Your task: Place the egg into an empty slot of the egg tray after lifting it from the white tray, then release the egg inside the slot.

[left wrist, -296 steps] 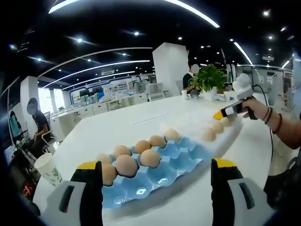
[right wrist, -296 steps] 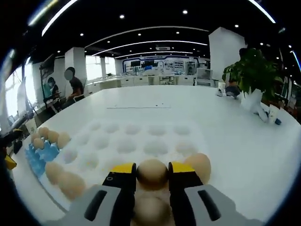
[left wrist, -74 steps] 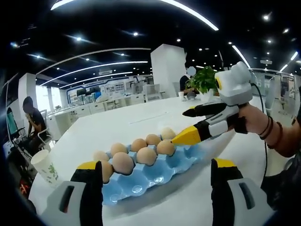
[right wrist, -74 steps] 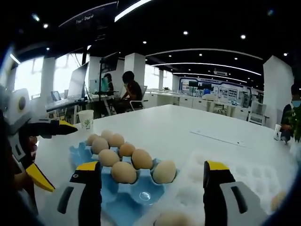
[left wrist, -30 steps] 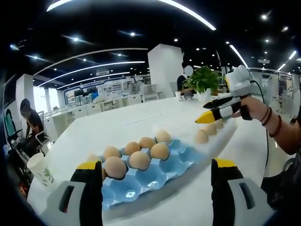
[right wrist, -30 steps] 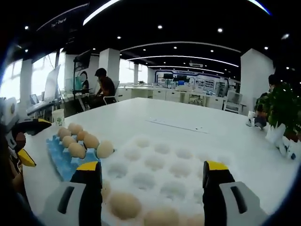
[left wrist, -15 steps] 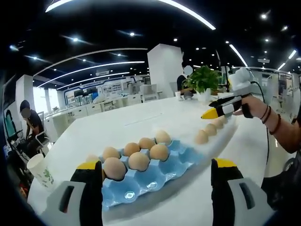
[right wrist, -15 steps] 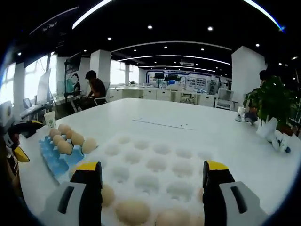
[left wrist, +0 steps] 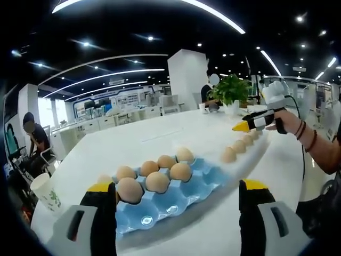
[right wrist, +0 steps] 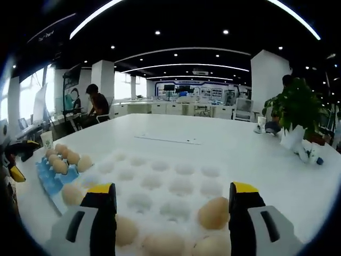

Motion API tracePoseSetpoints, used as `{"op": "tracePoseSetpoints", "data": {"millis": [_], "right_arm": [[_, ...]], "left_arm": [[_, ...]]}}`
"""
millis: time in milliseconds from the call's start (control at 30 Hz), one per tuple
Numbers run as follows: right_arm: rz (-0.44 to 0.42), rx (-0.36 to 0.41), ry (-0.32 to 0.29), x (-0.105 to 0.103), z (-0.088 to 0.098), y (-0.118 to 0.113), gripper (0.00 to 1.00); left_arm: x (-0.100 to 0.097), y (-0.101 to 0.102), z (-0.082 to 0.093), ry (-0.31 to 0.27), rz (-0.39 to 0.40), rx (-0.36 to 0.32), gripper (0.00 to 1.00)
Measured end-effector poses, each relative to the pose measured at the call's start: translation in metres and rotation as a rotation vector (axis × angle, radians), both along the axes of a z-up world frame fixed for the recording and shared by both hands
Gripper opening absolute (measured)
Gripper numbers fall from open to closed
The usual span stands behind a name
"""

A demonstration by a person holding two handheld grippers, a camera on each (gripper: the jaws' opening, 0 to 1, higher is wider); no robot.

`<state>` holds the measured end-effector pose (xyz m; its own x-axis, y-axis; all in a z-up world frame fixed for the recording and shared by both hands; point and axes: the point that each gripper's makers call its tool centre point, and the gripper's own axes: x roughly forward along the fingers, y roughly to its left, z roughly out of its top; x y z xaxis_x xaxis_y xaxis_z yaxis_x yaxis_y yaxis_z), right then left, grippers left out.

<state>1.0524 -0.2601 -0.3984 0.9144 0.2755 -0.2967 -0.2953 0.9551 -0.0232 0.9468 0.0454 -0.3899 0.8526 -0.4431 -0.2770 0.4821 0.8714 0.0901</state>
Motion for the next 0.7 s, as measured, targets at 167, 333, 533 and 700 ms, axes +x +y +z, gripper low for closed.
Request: {"op": "tracePoseSetpoints", "data": {"millis": [167,333,533,700], "right_arm": [[-0.013,0.019,-0.006,0.0,-0.001,-0.01,0.89],[-0.024,0.008,0.008,-0.002,-0.012,-0.016,0.88],[-0.036,0.019,0.006,-0.003,-0.019,-0.023,0.8],[-0.068,0.072,-0.009,0.0,-0.018,-0.034,0.72]], "left_arm": [[-0.001,0.001,-0.001,0.004,0.0,0.008,0.98],[-0.001,0.004,-0.001,0.004,0.003,0.011,0.98],[-0.001,0.003,0.0,0.005,-0.002,0.012,0.98],[-0.001,0.004,0.001,0.003,0.001,0.014,0.97]]}}
